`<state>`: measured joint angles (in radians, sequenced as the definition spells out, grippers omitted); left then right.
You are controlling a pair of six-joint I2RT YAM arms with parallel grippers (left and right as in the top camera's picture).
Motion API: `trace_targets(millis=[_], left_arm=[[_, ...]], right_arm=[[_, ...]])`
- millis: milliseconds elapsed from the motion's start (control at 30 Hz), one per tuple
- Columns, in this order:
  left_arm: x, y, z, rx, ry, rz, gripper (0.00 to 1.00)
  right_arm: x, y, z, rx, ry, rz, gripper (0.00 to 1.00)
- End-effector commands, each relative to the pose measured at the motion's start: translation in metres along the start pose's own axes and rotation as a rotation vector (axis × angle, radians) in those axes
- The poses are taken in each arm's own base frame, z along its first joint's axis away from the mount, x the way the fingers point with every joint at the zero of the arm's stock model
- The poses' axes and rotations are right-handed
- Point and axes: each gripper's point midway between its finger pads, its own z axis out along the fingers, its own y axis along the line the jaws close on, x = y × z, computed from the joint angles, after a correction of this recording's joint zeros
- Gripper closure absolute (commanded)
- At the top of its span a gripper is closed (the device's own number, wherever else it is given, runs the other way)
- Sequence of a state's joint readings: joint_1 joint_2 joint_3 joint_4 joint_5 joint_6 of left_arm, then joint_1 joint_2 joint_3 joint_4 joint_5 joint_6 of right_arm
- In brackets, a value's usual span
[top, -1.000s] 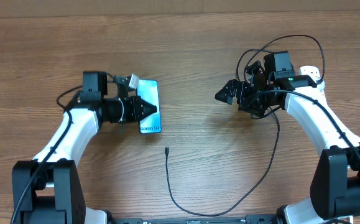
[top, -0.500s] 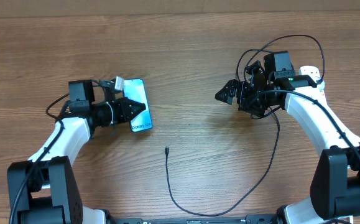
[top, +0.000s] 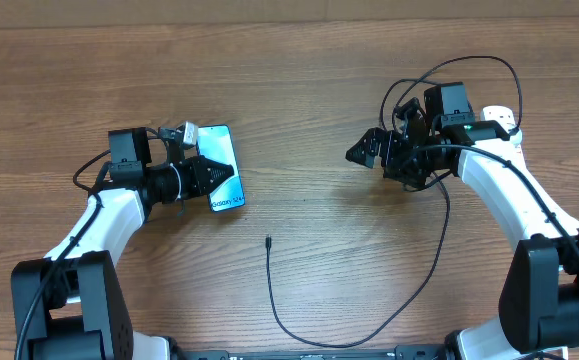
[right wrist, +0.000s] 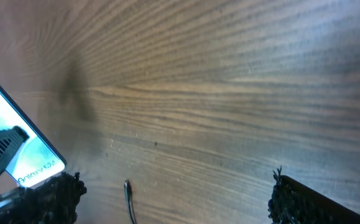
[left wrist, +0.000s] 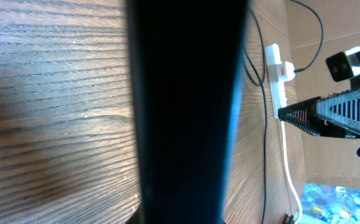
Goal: Plug charger to phone and switch on socket
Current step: 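Move the right gripper down over the black USB-C cable plug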
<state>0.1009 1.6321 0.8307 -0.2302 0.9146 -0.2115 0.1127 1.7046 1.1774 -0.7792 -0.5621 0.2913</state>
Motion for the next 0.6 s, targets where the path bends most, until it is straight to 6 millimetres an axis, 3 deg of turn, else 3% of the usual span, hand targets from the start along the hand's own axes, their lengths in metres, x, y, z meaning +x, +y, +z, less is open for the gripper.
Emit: trace_targets(millis=[0, 33, 67, 133, 200, 500, 533, 567], left_arm=[[-0.003, -0.021, -0.005, 0.094, -0.005, 0.018, 0.96], [-0.003, -0.023, -0.005, 0.105, -0.005, 0.022, 0.96], [-0.003, -0.023, -0.005, 0.109, -0.005, 0.023, 0.96], [-0.003, -0.023, -0.005, 0.109, -0.006, 0.024, 0.96], [-0.003, -0.023, -0.005, 0.109, -0.007, 0.025, 0.96], [-0.007, -0.024, -0.005, 0.108, -0.018, 0.040, 0.96], [-0.007, -0.023, -0.005, 0.105, -0.020, 0.041, 0.96], [-0.007, -0.022, -0.005, 0.101, -0.021, 0.041, 0.96]], right_arm=[[0.005, 0.010, -0.002, -0.048, 0.021, -0.002, 0.00], [0.008, 0.016, -0.002, -0.081, 0.037, -0.003, 0.01], [0.011, 0.022, -0.002, -0.109, 0.053, -0.006, 0.13], [0.019, 0.029, 0.000, -0.126, 0.082, -0.008, 0.62], [0.030, 0.033, 0.005, -0.110, 0.115, -0.018, 0.94], [0.084, 0.053, 0.045, 0.128, 0.187, -0.093, 0.96], [0.090, 0.057, 0.049, 0.137, 0.192, -0.098, 0.94], [0.096, 0.066, 0.053, 0.127, 0.197, -0.120, 0.77]])
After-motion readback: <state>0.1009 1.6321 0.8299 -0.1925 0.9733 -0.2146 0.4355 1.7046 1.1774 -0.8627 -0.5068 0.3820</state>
